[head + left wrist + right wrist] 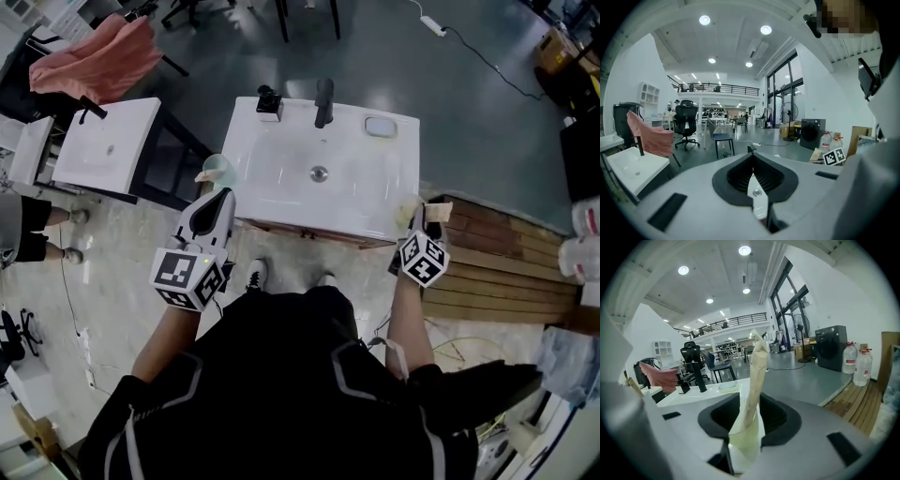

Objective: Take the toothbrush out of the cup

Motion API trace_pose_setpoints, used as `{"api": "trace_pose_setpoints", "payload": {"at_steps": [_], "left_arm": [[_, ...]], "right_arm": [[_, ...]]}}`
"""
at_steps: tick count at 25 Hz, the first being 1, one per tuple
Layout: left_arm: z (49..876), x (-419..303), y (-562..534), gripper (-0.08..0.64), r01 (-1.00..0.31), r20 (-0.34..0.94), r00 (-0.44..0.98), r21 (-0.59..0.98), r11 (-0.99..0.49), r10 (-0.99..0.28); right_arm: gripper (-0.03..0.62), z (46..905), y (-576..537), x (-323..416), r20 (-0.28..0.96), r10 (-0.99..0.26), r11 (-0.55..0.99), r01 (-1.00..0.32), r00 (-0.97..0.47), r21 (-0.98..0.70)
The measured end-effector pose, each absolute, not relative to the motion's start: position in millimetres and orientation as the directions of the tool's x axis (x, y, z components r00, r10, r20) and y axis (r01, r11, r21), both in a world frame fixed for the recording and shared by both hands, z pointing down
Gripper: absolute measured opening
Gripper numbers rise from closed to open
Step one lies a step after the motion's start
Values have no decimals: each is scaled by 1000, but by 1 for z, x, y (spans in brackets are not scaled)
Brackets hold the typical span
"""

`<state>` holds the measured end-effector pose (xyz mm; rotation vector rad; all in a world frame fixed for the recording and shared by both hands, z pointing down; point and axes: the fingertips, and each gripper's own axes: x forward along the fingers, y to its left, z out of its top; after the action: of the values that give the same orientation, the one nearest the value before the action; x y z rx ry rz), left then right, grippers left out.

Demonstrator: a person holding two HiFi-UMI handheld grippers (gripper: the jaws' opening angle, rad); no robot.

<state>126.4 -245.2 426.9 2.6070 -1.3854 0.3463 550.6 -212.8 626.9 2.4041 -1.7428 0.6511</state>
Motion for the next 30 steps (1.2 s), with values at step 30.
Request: {"api": "trace_pose_setpoints", "payload": {"at_steps": [30], "left_arm": [[408,115,-284,5,-777,224,624,71,-626,-749]], "right_arm": [[23,543,-220,532,294,-914,-320,-942,279,-102]]}}
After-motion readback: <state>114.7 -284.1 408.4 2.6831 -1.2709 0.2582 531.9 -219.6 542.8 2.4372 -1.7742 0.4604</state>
